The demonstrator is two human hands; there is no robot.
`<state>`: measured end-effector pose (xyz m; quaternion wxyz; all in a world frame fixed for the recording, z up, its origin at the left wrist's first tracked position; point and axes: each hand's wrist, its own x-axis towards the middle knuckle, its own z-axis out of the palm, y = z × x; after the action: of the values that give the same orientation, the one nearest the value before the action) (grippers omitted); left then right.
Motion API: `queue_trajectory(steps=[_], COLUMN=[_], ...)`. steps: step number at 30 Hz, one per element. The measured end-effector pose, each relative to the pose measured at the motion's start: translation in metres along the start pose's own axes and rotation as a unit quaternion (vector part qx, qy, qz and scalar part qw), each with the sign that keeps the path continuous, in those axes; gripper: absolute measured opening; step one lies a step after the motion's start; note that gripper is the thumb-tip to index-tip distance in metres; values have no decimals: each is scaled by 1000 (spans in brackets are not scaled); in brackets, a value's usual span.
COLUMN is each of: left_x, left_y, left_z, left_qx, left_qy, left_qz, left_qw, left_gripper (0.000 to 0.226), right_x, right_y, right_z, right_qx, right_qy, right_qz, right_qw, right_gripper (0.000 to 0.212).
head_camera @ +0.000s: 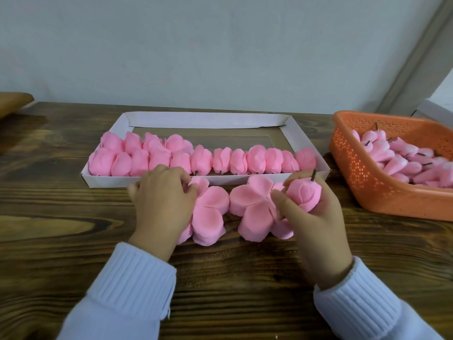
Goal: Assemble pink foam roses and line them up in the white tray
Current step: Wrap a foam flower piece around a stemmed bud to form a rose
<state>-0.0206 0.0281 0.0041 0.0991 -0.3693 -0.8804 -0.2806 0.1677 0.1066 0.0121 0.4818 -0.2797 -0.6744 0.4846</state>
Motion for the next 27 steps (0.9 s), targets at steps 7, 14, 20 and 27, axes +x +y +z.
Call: queue_trajectory(steps=[7, 14, 20, 27], left_x=[1, -4, -16, -16], left_y=[7, 18, 35, 39], left_z=[-8, -12, -12, -11], left_qx=[-161, -349, -537, -612], left_qy=[78, 14, -147, -156], left_qz=[107, 108, 51, -50], left_qw=[978, 931, 829, 774], left_gripper=[12, 24, 20, 12], right_x=[-2, -5, -4, -3], right_y=[1, -2, -3, -4], right_z=[1, 2, 1, -2], right_qx=[-22, -51, 139, 81], right_qy=[6, -71, -238, -185], right_qz=[-24, -78, 52, 55], right_qw=[999, 993, 960, 978], right_gripper=[22, 24, 15, 24])
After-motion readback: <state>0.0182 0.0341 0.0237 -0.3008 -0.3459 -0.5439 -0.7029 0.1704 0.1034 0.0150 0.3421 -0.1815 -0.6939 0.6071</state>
